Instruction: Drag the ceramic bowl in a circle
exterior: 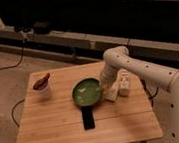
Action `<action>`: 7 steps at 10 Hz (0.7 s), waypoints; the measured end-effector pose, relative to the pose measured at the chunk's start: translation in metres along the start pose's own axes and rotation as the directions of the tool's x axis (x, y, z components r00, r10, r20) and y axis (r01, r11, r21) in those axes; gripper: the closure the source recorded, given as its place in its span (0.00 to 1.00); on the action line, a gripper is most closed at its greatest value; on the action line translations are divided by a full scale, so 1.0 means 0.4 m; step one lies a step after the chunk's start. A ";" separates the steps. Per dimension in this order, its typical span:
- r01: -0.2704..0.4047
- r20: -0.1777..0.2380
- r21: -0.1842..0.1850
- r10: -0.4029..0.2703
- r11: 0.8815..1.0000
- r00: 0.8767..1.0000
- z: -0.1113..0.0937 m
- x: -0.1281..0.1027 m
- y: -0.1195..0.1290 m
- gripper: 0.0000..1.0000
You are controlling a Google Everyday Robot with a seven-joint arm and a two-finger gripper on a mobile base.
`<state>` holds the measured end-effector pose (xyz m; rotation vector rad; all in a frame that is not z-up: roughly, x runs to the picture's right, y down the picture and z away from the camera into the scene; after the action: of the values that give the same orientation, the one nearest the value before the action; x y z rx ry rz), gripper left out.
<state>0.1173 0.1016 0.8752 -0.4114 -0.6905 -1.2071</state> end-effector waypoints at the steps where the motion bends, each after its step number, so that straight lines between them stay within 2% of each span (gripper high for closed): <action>1: -0.036 -0.013 -0.010 0.036 0.999 0.999 -0.005 0.019 0.040 1.00; 2: -0.095 -0.041 -0.019 0.094 0.995 0.995 -0.016 0.060 0.090 1.00; 4: -0.175 -0.086 -0.022 0.173 0.984 0.981 -0.034 0.139 0.137 1.00; 5: -0.204 -0.107 -0.016 0.201 0.979 0.974 -0.044 0.180 0.141 1.00; 7: -0.234 -0.151 0.003 0.232 0.972 0.961 -0.064 0.265 0.111 1.00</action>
<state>0.1864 0.0245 0.9317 -0.3984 -0.4886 -1.0084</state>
